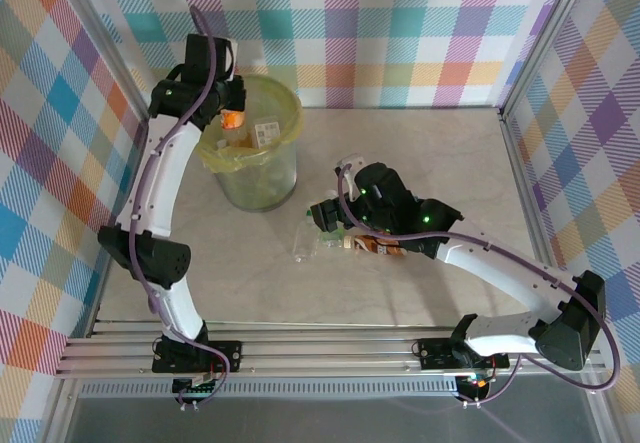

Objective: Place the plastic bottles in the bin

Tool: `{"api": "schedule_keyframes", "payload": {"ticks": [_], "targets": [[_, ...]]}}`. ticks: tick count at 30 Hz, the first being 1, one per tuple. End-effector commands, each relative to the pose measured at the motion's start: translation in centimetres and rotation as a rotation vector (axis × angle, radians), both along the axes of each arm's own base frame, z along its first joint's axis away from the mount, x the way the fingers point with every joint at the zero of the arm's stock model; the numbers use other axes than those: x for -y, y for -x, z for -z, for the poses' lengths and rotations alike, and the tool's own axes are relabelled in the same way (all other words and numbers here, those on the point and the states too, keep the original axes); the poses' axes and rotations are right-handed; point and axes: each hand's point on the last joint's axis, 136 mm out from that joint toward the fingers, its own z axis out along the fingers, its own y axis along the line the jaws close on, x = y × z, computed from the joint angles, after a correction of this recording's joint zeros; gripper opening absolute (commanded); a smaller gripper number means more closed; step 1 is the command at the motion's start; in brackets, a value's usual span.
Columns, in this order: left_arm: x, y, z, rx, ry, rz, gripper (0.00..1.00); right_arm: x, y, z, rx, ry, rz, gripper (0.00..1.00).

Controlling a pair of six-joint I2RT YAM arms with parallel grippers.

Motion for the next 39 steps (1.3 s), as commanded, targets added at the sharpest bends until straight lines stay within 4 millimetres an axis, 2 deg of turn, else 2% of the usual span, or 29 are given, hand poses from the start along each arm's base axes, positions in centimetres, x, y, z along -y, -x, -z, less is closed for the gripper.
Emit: {"api": "schedule_keyframes", "payload": {"ticks": [1, 4, 8, 13, 17, 23, 29, 35, 39], "targets": [[-0.9, 0.5, 1.4, -0.074, -0.060, 0.002, 0.12, 0.1, -0.4, -1.2, 0.006, -0.018, 0.035, 1.00], [-0.8, 0.5, 3.1, -0.131, -0.071, 0.011, 0.16, 0.6, -0.6, -0.9, 0.000, -0.009, 0.063, 1.00], [-0.7, 0.3, 4.6, -0.174, -0.078, 0.012, 0.29, 1.1, -0.9, -0.6, -0.008, 0.001, 0.092, 1.00], [-0.4, 0.2, 4.9, -0.180, -0.062, 0.016, 0.61, 1.1, -0.9, -0.5, -0.013, 0.002, 0.092, 1.00], [-0.1, 0.2, 4.1, -0.158, -0.033, 0.018, 0.76, 1.3, -1.0, -0.6, -0.012, 0.001, 0.104, 1.00], [0.6, 0.8, 2.0, -0.107, 0.049, 0.023, 0.81, 1.8, -1.2, -0.7, -0.004, 0.005, 0.132, 1.00], [2.1, 2.4, -0.4, -0.066, 0.185, 0.037, 0.81, 3.0, -1.6, -0.9, -0.008, -0.009, 0.197, 1.00], [4.6, 4.9, -2.5, -0.007, 0.300, 0.080, 0.81, 5.0, -2.1, -0.8, -0.034, -0.026, 0.284, 1.00], [5.9, 7.3, -3.3, 0.041, 0.354, 0.100, 0.82, 6.7, -2.3, -0.4, -0.060, -0.037, 0.343, 1.00]]}}
